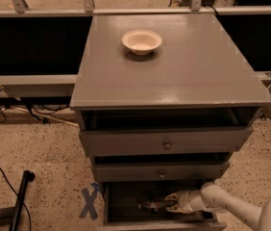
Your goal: Pick water bottle from bottom drawer and place on counter
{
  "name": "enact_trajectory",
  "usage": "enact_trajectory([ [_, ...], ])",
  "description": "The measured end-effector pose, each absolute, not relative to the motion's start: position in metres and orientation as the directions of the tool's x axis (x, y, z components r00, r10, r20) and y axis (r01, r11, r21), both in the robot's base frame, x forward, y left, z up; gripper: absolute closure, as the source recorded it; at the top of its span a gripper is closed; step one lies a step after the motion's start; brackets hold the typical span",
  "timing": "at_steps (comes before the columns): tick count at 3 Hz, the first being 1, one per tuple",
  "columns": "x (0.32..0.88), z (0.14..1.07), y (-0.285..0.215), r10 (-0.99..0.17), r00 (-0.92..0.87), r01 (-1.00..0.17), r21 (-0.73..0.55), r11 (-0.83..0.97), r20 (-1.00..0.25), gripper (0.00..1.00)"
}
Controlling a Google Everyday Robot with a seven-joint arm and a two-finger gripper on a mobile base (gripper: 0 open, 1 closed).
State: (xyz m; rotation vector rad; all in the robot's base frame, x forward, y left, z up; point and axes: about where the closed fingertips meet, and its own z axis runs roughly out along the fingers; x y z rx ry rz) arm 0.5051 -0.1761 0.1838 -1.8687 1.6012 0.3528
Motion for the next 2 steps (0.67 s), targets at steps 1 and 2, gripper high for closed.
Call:
enact_trajectory([
  [1,0.5038,0.1742,-0.1733,-0.807,0.208,-0.959,-0.278,-0.057,-0.552,0.31],
  [2,0.5059,0.1651,-0.1729,-0.82,0.202,-0.961,-0.269,-0.061,-0.536,0.07],
])
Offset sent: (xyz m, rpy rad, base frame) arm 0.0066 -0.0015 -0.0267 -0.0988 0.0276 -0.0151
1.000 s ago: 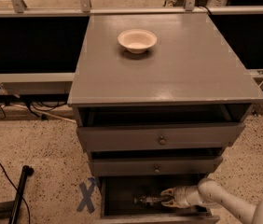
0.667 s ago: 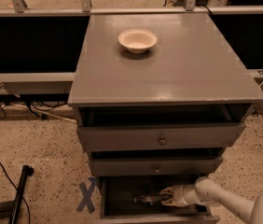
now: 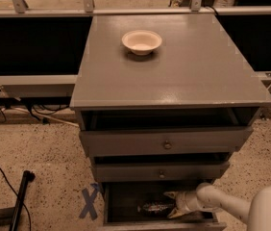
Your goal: Pick water bottle from bottom drawer and place on counter
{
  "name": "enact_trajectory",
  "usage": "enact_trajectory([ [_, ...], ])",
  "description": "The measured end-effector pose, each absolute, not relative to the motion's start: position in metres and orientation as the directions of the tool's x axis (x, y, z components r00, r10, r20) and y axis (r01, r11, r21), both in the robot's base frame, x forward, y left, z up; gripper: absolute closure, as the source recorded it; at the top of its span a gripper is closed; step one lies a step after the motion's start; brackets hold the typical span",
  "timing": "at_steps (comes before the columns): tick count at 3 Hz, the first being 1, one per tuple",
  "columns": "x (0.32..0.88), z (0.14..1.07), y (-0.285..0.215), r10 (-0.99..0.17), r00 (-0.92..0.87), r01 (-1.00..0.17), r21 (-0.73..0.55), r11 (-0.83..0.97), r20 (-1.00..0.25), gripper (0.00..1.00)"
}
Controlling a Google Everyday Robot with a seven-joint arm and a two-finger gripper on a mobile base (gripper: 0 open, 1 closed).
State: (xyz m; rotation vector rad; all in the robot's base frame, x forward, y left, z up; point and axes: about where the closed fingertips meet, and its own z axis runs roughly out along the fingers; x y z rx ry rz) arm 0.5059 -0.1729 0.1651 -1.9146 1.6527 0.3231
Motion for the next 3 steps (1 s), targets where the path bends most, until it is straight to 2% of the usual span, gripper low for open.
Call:
enact_trajectory([
  [1,0.506,0.159,-0.175,-0.816,0.194,-0.961,-0.274,-0.045,-0.544,0.02],
  [3,0.506,0.148,-0.176,-0.814,0.183,-0.964,-0.265,-0.037,-0.552,0.34],
])
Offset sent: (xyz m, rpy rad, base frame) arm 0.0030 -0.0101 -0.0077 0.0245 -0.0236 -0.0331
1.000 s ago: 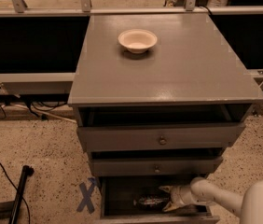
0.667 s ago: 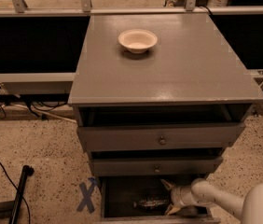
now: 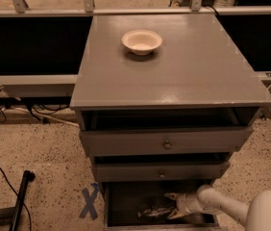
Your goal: Pick water bottle from bottom drawer and place on counter
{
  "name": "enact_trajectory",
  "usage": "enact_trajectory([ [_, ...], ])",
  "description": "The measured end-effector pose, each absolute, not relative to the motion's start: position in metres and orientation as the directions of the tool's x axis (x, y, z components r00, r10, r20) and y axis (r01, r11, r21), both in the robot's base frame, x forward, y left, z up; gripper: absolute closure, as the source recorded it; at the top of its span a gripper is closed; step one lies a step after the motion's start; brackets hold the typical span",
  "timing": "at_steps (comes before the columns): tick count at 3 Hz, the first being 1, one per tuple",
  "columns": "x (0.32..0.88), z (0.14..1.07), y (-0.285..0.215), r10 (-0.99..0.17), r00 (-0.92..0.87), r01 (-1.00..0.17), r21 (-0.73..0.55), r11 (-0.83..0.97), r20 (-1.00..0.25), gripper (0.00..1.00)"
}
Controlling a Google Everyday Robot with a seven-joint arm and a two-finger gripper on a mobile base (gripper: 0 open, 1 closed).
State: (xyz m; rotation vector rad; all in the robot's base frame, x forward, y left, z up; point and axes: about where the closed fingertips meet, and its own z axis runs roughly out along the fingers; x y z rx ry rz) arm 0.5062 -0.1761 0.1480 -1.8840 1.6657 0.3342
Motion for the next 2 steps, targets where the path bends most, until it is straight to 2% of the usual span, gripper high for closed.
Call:
enact_trajectory([
  [1,0.5055,0.1407,-0.1754,-0.813,0.177,-0.968,-0.248,-0.041,-0.554,0.57],
  [2,0.5009,0.1377,-0.1751,-0.803,0.165,-0.972,-0.235,-0.032,-0.572,0.88],
])
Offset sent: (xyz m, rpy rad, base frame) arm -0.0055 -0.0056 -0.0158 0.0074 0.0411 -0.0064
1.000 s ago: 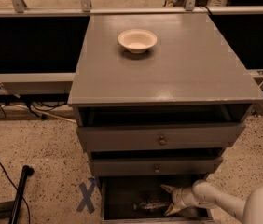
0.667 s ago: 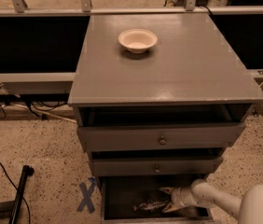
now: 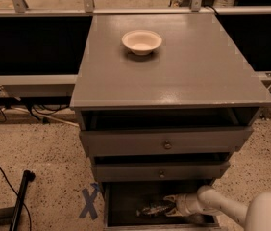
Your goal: Pick water bottle from bottom drawer and place on counter
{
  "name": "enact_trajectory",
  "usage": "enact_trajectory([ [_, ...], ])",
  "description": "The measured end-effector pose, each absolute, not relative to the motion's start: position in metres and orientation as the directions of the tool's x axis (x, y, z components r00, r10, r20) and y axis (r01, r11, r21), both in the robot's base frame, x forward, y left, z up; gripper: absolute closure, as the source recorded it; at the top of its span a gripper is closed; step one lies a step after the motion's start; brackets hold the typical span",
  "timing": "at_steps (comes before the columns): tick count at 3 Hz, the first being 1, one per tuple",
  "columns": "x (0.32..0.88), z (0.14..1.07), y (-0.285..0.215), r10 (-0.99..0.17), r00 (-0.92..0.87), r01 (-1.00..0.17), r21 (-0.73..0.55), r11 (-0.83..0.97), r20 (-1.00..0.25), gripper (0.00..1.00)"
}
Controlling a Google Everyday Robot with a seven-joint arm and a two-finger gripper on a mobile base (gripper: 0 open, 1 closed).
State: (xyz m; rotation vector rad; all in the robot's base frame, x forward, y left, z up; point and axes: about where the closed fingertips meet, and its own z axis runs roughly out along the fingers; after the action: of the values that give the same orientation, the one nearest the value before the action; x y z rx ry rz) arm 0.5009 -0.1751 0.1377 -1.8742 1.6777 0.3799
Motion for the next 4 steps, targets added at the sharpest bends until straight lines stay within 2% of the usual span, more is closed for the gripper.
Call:
enact_trajectory([
  [1,0.494,0.157,-0.178,-0.755,0.181,-0.96,-0.279,0.003,-0.63,1.0],
  [2,0.486,0.221,-0.189,-0.707,0.253,-0.923,-0.385,0.029,-0.66,1.0],
  [3,0.454,0.306,-0.211,-0.662,0.337,-0.871,-0.489,0.051,-0.669,1.0],
  [4,0.455,0.305,-0.208,-0.661,0.339,-0.872,-0.488,0.048,-0.67,1.0],
])
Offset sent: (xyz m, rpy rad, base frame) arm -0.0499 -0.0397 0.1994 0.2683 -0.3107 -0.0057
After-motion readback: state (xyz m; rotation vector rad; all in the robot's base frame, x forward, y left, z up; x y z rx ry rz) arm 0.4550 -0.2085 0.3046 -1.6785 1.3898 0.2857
